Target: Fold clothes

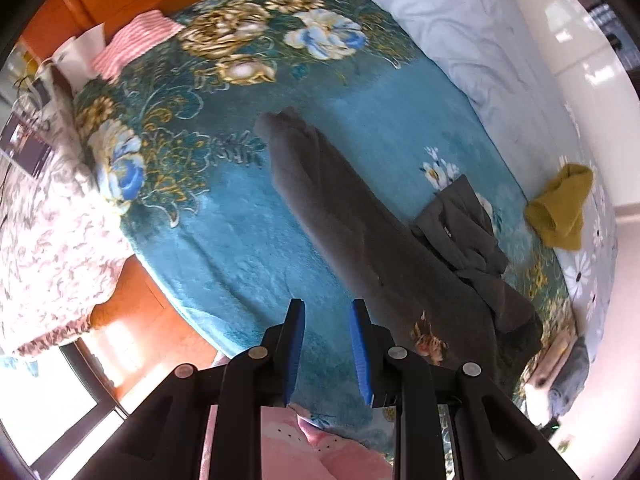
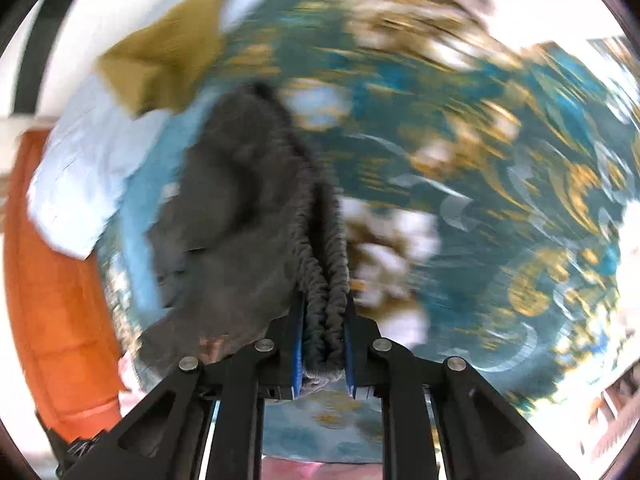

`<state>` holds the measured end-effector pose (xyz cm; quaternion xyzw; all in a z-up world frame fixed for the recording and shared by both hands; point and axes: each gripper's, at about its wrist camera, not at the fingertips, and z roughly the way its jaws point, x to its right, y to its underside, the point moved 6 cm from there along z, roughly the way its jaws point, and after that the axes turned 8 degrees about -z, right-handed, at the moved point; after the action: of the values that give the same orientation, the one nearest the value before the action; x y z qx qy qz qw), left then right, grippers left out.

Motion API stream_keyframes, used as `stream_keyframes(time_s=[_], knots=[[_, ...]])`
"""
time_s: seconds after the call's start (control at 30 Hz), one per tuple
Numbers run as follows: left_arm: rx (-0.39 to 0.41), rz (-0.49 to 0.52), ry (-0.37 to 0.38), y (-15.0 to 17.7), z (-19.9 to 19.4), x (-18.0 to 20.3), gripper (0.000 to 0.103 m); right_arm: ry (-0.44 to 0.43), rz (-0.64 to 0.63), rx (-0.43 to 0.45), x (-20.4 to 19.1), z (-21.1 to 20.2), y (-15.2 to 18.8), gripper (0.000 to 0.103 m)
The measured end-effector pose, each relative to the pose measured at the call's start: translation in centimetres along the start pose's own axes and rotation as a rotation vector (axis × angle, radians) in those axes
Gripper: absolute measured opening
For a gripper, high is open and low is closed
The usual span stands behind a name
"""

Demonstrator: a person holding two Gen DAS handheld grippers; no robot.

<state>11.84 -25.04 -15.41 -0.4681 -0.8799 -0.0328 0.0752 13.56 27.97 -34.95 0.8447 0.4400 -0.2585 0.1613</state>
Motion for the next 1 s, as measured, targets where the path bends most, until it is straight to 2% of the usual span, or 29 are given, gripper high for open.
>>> stream_keyframes(time_s=[0.07, 0.13, 0.23, 0.3, 0.47, 0.57, 0.63, 0.67, 0.7, 0.73, 0.87, 0.9, 1.0], knots=[[-0.017, 0.035, -0.009, 0.1, 0.6, 1.2, 0.026, 0.008, 0.109, -0.022, 3.3, 0.8, 1.1, 0.016], [-0.034, 0.070, -0.018, 0.3, 1.1, 2.3, 0.026, -0.018, 0.161, -0.028, 4.3, 1.1, 2.2, 0.016], [-0.062, 0.131, -0.027, 0.4, 2.1, 4.3, 0.026, -0.035, 0.112, 0.008, 3.2, 0.1, 2.5, 0.019], [-0.083, 0.176, -0.026, 0.4, 2.9, 5.8, 0.031, -0.018, 0.099, 0.050, 2.8, -1.3, 2.1, 0.022], [-0.137, 0.304, -0.014, 0.2, 5.2, 8.9, 0.037, 0.029, 0.148, 0.189, 3.3, -6.4, 1.6, 0.026], [-0.174, 0.360, 0.000, -0.3, 6.6, 10.2, 0.040, 0.056, 0.170, 0.216, 2.7, -8.2, 2.0, 0.032], [-0.205, 0.383, 0.020, -1.2, 7.9, 11.2, 0.042, 0.068, 0.161, 0.226, 1.3, -8.8, 2.6, 0.034], [-0.216, 0.391, 0.028, -1.5, 8.5, 11.7, 0.043, 0.073, 0.146, 0.226, 0.1, -9.0, 2.9, 0.039], [-0.229, 0.403, 0.037, -1.9, 9.1, 12.3, 0.043, 0.077, 0.122, 0.220, -1.4, -8.8, 3.2, 0.051], [-0.243, 0.414, 0.045, -2.2, 9.8, 12.9, 0.044, 0.081, 0.099, 0.214, -3.0, -8.6, 3.5, 0.056], [-0.295, 0.479, 0.088, -2.8, 12.8, 16.0, 0.048, 0.099, -0.052, 0.171, -10.3, -7.6, 4.0, 0.059], [-0.309, 0.489, 0.095, -2.8, 13.7, 16.6, 0.049, 0.110, -0.082, 0.164, -11.7, -7.3, 3.9, 0.067], [-0.362, 0.497, 0.103, -2.4, 16.6, 18.8, 0.050, 0.155, -0.140, 0.148, -15.7, -5.8, 3.5, 0.081]])
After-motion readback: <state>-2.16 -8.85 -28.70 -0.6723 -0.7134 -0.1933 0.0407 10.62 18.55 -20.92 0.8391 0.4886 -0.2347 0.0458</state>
